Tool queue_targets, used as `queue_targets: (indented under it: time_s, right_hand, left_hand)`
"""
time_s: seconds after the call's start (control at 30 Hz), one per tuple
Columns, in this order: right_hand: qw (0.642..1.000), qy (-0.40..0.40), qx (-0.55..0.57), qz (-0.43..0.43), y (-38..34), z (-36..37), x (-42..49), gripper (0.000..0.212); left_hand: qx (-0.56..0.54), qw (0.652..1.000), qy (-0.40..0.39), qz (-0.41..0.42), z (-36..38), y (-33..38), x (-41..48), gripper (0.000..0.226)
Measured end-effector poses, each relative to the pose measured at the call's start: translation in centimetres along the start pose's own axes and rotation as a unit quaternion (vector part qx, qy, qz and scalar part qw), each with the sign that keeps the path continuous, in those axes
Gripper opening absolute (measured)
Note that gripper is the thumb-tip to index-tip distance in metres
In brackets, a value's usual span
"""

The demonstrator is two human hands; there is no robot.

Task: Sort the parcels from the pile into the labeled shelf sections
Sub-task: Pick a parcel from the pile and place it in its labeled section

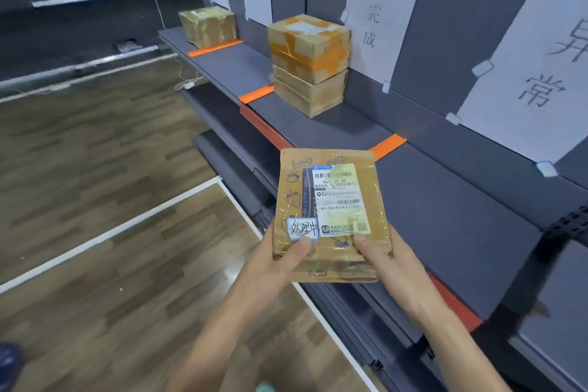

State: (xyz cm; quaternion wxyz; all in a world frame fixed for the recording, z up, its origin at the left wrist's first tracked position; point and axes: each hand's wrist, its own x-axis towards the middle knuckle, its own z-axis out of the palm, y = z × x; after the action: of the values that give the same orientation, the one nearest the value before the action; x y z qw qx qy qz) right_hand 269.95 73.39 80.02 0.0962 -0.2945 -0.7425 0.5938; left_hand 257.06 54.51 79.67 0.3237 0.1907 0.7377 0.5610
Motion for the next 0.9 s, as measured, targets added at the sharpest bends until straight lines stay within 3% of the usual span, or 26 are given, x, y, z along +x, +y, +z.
queue_targets:
  time_s: [0.23,0.37,0.63,0.77,0.9]
  right_hand:
    - [0.998,-0.048,-0.024,-0.019,-3.1,7.1,4.3,0.047]
    - [0.995,-0.084,-0.033,-0.027,-4.4,9.0,7.3,0.053]
    - [0.994,-0.098,-0.029,-0.042,-5.6,10.5,15.6,0.042]
    - [0.994,-0.1,-0.024,-0.044,-7.1,10.3,20.6,0.038]
    - [0.994,-0.103,-0.019,-0.038,-8.6,10.3,25.3,0.038]
  left_hand:
    - [0.007,0.998,0.063,-0.011,-7.7,-0.6,1.2,0.046]
    - [0.005,0.997,0.078,-0.019,-10.3,-0.8,2.3,0.034]
    - [-0.015,0.994,0.1,-0.045,-13.0,0.3,9.4,0.049]
    - [-0.02,0.993,0.107,-0.038,-14.2,2.0,14.2,0.041]
    - [-0.022,0.993,0.112,-0.024,-15.3,3.5,18.5,0.046]
